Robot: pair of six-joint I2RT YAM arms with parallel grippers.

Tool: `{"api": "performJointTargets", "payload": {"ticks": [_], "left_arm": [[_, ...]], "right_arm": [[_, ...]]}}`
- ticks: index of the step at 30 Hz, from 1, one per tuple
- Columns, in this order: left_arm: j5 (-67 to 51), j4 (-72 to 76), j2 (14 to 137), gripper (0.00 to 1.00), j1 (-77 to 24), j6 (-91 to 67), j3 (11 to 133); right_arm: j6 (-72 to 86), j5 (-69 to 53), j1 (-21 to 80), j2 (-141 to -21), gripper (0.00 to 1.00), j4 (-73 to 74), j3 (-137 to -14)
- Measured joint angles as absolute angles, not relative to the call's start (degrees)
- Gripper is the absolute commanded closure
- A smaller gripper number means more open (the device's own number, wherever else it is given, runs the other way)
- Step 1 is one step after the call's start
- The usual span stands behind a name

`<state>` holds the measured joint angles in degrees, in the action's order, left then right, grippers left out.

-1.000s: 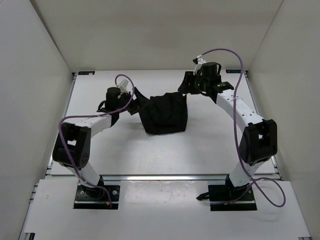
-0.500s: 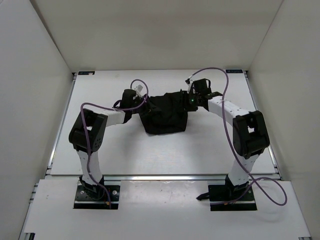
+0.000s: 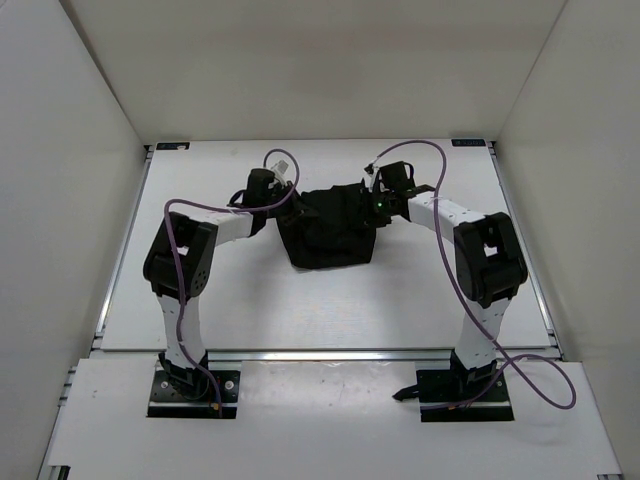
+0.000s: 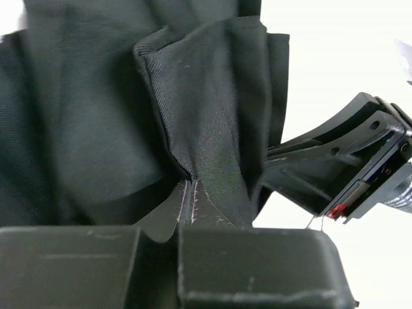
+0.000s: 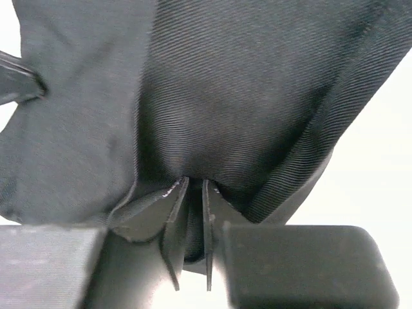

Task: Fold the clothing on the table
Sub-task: Fold the skirt

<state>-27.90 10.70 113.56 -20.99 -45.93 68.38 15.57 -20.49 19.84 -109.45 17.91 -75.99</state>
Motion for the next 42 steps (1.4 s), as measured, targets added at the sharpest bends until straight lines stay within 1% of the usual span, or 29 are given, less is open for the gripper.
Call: {"api": "performJointTargets", "payload": {"ticks": [2, 4, 6, 11, 14, 16, 17, 19, 20, 21, 22, 25, 27, 28, 29, 32, 37, 39, 41, 42], "left_arm": [[-27.92, 10.28, 112.66, 1.0, -19.66, -45.5, 67.13], [-28.03, 9.47, 111.55, 1.0, -17.93, -45.08, 65.95], [-28.16, 8.47, 110.32, 1.0, -16.25, -44.31, 65.21], [-27.44, 5.04, 107.39, 1.0, -14.33, -41.3, 65.01], [-27.46, 4.51, 106.24, 1.0, -14.37, -40.34, 64.53], [-27.55, 4.21, 106.1, 0.61, -14.48, -39.53, 64.03], [-27.7, 3.86, 106.13, 0.56, -14.46, -39.16, 63.72], [-27.86, 2.57, 106.13, 0.35, -14.41, -38.76, 63.51], [-27.81, 2.11, 106.13, 0.31, -14.44, -38.33, 63.51], [-27.73, 1.58, 106.08, 0.24, -14.46, -37.93, 63.53], [-27.59, 1.17, 106.0, 0.2, -14.48, -37.47, 63.55], [-27.16, -1.32, 104.6, 0.2, -14.68, -36.45, 63.51], [-26.68, -1.74, 102.3, 0.21, -15.09, -36.21, 62.74], [-26.39, -1.5, 100.29, 0.24, -15.44, -36.25, 61.63], [-26.26, -1.32, 98.39, 0.28, -15.79, -36.51, 60.42], [-26.06, 0.62, 93.6, 0.3, -17.28, -37.54, 56.34], [-25.85, 3.33, 93.56, 0.27, -19.88, -39.46, 52.82], [-25.5, 3.49, 93.97, 0.26, -20.53, -39.83, 51.83], [-25.3, 4.29, 94.39, 0.28, -20.75, -40.36, 50.85], [-25.17, 4.93, 94.56, 0.31, -20.71, -40.62, 50.41]], "right_arm": [[15.51, -20.64, 19.4, -109.71, 0.91, 17.87, -75.99], [15.33, -20.75, 19.05, -110.08, 0.95, 17.69, -75.96], [15.14, -20.82, 18.94, -110.69, 0.97, 17.47, -75.96], [15.2, -21.06, 18.7, -112.57, 0.97, 17.15, -75.96], [15.25, -21.28, 18.7, -112.9, 0.95, 17.02, -75.96], [15.27, -21.43, 18.68, -112.9, 0.93, 17.02, -75.96], [15.29, -21.5, 18.68, -112.9, 0.9, 17.04, -75.96], [15.46, -21.93, 18.68, -112.9, 0.8, 17.04, -75.96], [15.59, -22.15, 18.68, -112.9, 0.78, 17.02, -75.96], [15.7, -22.33, 18.7, -112.84, 0.72, 17.08, -75.96], [15.92, -22.46, 18.74, -112.73, 0.67, 17.12, -75.99], [16.43, -22.96, 19.29, -111.55, 0.58, 17.28, -75.99], [16.43, -22.79, 19.7, -109.93, 0.55, 17.34, -75.99], [16.34, -22.68, 20.01, -108.92, 0.56, 17.32, -75.99], [16.34, -22.57, 20.29, -108.16, 0.59, 17.26, -76.01], [16.16, -22.61, 20.78, -106.87, 0.68, 17.06, -76.34], [16.27, -22.92, 20.86, -107.48, 0.68, 18.39, -77.73], [16.27, -22.92, 20.88, -108.38, 0.66, 18.63, -78.63], [16.1, -22.92, 20.88, -109.32, 0.67, 18.85, -79.48], [16.08, -22.94, 20.88, -109.71, 0.67, 18.94, -79.83]]}}
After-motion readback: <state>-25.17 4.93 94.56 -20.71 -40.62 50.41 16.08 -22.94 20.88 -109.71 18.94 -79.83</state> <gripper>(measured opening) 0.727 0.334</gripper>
